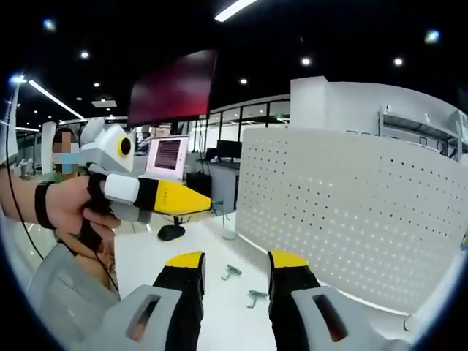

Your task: Insert the hook assembly into the mounting plate slot until the hook locks in place.

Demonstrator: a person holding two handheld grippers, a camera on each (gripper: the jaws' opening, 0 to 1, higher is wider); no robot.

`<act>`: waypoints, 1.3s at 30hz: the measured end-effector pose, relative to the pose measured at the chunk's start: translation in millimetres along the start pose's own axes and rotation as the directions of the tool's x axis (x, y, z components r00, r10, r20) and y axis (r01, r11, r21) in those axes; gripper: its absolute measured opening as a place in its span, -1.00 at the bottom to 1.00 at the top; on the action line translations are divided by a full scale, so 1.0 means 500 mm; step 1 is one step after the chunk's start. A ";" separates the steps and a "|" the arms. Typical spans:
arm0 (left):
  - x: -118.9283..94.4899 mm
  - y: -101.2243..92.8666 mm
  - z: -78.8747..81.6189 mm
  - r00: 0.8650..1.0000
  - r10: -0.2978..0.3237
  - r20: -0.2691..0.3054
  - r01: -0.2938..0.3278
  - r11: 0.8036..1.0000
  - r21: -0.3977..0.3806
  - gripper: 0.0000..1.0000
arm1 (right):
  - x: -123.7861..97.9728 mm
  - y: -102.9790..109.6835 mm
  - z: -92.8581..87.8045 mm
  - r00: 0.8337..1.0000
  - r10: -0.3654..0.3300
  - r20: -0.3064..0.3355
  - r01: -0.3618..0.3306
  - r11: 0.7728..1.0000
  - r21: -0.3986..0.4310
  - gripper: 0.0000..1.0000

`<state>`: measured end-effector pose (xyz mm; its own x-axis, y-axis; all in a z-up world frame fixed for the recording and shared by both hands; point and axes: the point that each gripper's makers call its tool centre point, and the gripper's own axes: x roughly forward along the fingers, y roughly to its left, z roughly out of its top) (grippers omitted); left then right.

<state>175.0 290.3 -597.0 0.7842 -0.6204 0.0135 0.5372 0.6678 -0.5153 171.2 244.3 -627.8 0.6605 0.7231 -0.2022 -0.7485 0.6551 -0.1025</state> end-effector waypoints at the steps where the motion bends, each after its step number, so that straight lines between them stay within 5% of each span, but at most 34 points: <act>1: 0.001 0.003 0.003 1.000 0.008 0.002 -0.008 1.000 0.014 -0.94 | -0.002 0.000 -0.001 1.000 0.000 -0.001 0.000 1.000 0.001 -0.32; 14: 0.007 0.037 0.035 0.996 0.073 0.043 -0.076 0.995 0.068 -0.94 | -0.020 -0.019 -0.005 0.999 -0.031 -0.010 0.031 1.000 0.004 -0.02; 16: 0.005 0.039 0.047 0.994 0.086 0.073 -0.096 0.985 0.146 -0.94 | -0.020 -0.018 -0.008 0.999 -0.030 -0.013 0.030 1.000 0.007 0.03; 27: 0.006 0.060 0.075 0.986 0.129 0.109 -0.149 0.970 0.192 -0.95 | -0.021 -0.007 -0.027 0.999 -0.016 -0.047 0.017 1.000 0.010 0.05; 39: 0.025 0.074 0.087 0.984 0.151 0.093 -0.170 0.956 0.240 -0.95 | -0.036 -0.017 -0.021 0.998 -0.047 -0.029 0.048 0.999 0.011 0.23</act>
<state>218.3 325.3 -578.6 0.8818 -0.4713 0.0152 0.4551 0.8423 -0.2888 165.2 223.2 -633.5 0.6933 0.6846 -0.2252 -0.7155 0.6912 -0.1015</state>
